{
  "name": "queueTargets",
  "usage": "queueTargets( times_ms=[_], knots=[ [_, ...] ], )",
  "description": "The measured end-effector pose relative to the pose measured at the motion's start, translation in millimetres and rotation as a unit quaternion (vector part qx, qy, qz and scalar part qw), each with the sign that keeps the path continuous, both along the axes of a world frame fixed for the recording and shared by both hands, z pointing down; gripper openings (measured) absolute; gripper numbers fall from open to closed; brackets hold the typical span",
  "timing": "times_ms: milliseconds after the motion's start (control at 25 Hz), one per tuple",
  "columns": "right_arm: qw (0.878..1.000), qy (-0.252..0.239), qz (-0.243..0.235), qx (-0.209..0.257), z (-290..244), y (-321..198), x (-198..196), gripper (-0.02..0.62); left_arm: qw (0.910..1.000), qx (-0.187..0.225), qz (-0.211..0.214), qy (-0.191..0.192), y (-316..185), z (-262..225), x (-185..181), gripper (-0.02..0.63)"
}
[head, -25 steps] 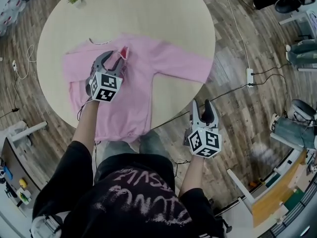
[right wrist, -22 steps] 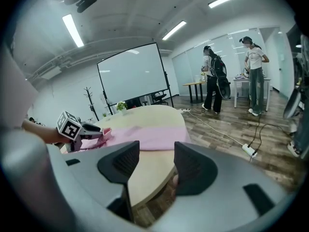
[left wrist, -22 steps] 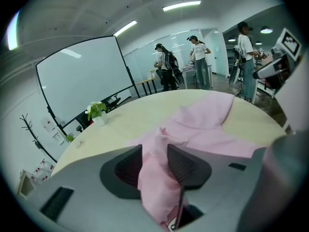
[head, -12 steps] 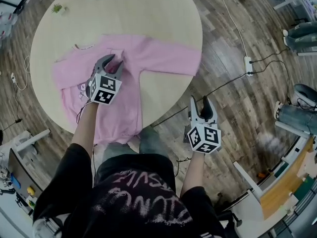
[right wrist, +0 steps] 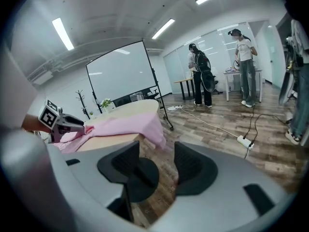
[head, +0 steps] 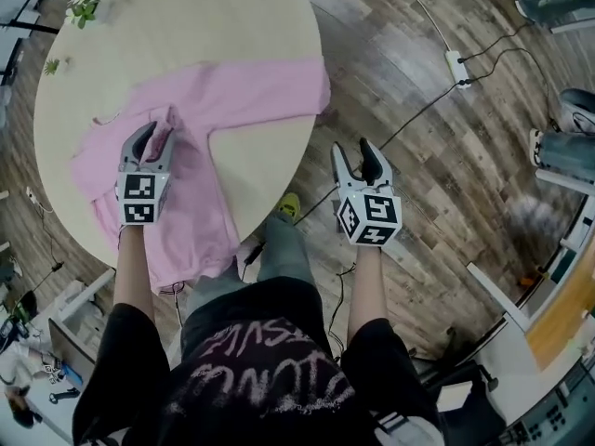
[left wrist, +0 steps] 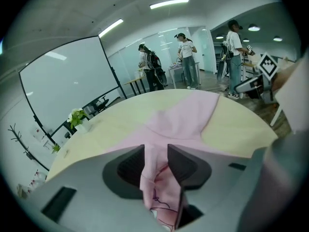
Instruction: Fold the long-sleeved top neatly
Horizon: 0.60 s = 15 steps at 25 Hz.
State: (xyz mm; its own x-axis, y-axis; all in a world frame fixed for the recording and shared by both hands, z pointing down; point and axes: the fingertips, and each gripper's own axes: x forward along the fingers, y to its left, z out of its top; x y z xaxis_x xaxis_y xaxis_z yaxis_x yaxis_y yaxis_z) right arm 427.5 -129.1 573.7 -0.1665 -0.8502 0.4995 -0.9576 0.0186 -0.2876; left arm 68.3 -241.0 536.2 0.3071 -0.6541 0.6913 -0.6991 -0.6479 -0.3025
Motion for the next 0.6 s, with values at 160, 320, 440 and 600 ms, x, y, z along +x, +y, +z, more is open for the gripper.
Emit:
queueTargets(
  times_ms=[160,320,440,600],
  knots=[
    [1.000,-0.012,-0.003,0.006,32,-17,5,0.232,0.9984,0.055,-0.007,-0.008,-9,-30,-2,0.155],
    [1.000,-0.016,-0.014,0.018,60,-39,1,0.230,0.9971,0.075,-0.016,0.000,-18,-35,2,0.150],
    [0.999,-0.011,-0.027,0.029,76,-57,-9,0.230,0.9968,0.078,-0.004,-0.018,-20,-29,9,0.150],
    [0.998,-0.004,-0.043,0.041,93,-88,-21,0.230,0.9957,0.070,0.031,-0.053,-13,-18,20,0.150]
  ],
)
